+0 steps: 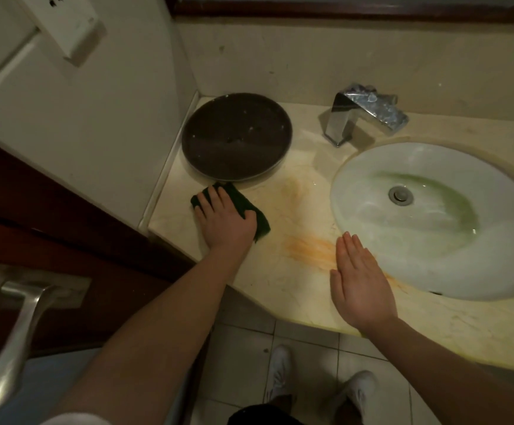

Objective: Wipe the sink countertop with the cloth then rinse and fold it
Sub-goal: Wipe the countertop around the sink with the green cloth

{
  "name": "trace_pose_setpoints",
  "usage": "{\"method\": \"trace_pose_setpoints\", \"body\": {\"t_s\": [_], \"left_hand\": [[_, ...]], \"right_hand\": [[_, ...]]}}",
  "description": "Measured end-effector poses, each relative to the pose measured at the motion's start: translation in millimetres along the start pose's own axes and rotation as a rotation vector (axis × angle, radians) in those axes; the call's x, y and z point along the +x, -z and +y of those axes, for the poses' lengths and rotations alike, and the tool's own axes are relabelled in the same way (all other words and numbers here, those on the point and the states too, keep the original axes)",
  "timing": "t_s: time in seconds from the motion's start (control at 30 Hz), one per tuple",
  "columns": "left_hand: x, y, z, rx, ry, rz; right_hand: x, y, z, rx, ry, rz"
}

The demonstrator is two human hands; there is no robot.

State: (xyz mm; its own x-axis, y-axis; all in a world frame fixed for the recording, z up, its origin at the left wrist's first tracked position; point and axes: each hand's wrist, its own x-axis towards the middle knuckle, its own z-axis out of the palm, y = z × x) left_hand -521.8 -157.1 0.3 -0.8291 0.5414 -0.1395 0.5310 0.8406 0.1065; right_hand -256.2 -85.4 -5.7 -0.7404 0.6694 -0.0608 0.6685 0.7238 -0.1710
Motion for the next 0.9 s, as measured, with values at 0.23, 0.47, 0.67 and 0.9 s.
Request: {"method": "trace_pose_setpoints", "body": {"t_s": [0.23, 0.47, 0.67, 0.9], "left_hand": [[-7, -3, 29, 0.046, -0.048, -0.007], [-21, -5, 76, 0.036, -0.216, -0.012], [-30, -10, 96, 0.029, -0.421, -0.046], [-3, -10, 56, 0.026, -0.531, -0.059]], "right_hand": [[0, 0, 0, 0.01, -0.006, -0.009], [0, 0, 0, 0.011, -0.015, -0.013], [-1, 0, 1, 0.021, -0.016, -0.016], [-1, 0, 2, 0.049, -0.013, -0.019]]}}
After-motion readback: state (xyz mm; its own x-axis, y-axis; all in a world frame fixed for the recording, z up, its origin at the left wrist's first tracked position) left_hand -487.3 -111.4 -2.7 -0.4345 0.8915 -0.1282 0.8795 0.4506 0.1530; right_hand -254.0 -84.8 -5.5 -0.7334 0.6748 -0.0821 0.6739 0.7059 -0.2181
